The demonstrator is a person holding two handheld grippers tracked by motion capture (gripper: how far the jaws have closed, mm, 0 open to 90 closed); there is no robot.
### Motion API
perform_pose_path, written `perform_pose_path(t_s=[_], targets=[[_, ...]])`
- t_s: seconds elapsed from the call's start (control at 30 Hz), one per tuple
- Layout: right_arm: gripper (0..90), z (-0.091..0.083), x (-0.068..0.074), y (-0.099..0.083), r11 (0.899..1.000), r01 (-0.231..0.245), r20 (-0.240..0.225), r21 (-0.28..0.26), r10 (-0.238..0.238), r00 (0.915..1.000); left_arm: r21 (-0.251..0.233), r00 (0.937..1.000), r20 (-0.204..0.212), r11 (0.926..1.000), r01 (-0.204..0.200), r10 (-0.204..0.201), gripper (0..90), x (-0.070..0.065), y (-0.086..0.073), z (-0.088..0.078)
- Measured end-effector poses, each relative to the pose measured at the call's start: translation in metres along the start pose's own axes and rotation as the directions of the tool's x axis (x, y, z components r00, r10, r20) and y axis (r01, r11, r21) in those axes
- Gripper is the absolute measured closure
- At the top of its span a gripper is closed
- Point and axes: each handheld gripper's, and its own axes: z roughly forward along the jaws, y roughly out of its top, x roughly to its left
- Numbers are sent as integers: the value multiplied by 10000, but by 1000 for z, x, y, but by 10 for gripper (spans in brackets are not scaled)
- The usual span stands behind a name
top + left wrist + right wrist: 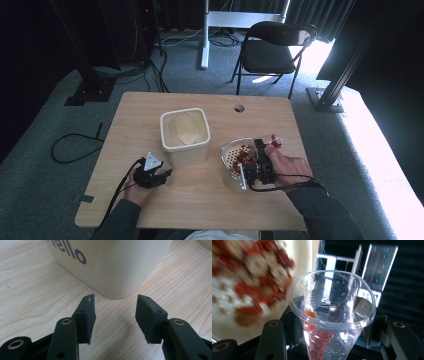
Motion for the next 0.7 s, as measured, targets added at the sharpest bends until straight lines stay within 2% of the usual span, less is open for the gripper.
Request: perform_pose_path(t_s=[0.07, 0.17, 0.23, 0.27, 0.3, 0.33, 0.37, 0.4, 0.43, 0.47, 0.5, 0.53, 0.57, 0.6, 0.63, 0.67, 0.7], targets=[[436, 1, -1, 1, 9999, -159, 88, -4, 159, 9998, 11, 10000, -3, 10000, -5, 5, 509, 0, 0, 0], [436, 3, -10, -8, 9929, -1184, 25, -71, 1184, 9930, 11, 10000, 28, 10000, -4, 4, 509, 1, 1, 1], [435, 2, -12, -14, 9813, -1907, -127, -267, 1904, 9816, 0, 10000, 45, 10000, -8, 8, 509, 0, 1, 2], [435, 0, -13, -18, 9700, -2400, -263, -379, 2392, 9706, 9, 10000, 51, 10000, -12, 12, 509, 0, 1, 2], [435, 0, -14, -20, 9621, -2691, -358, -439, 2677, 9628, 6, 10000, 63, 10000, -32, 31, 510, 0, 1, 2], [435, 0, -15, -23, 9461, -3189, -498, -567, 3164, 9473, 0, 10000, 64, 10000, -44, 44, 510, 0, 1, 2], [434, 0, -15, -26, 9361, -3457, -563, -644, 3425, 9378, 3, 10000, 62, 10000, -57, 57, 509, -1, 1, 2], [434, 0, -17, -30, 9188, -3882, -622, -713, 3843, 9211, -6, 10000, 56, 10000, -59, 59, 509, -1, 1, 2], [433, 0, -17, -32, 9077, -4125, -663, -767, 4082, 9105, -5, 10000, 60, 10000, -52, 52, 509, -1, 1, 1], [433, 0, -18, -35, 8904, -4476, -771, -829, 4421, 8937, -9, 10000, 62, 10000, -47, 47, 509, -1, 1, 1], [433, 0, -18, -35, 8904, -4476, -771, -829, 4421, 8937, -9, 10000, 62, 10000, -47, 47, 509, -1, 1, 1], [432, 0, -19, -38, 8730, -4796, -887, -886, 4727, 8768, 9, 10000, 59, 10000, -54, 54, 509, -1, 1, 2], [431, 0, -21, -43, 8296, -5488, -1167, -1032, 5378, 8349, 5, 10000, 54, 10000, -47, 47, 509, -1, 1, 2], [430, 1, -22, -46, 8071, -5796, -1309, -1127, 5662, 8138, -18, 10000, 35, 10000, -33, 33, 509, -1, 1, 2], [430, 2, -23, -49, 7816, -6126, -1487, -1176, 5961, 7890, -39, 10000, 34, 10000, -14, 14, 507, -1, 1, 2], [429, 2, -24, -51, 7638, -6344, -1598, -1191, 6159, 7715, -50, 10000, 35, 10000, -2, 2, 508, 0, 1, 2], [429, 3, -24, -53, 7505, -6499, -1686, -1202, 6297, 7583, -43, 10000, 34, 10000, -1, 1, 508, 0, 1, 1]])
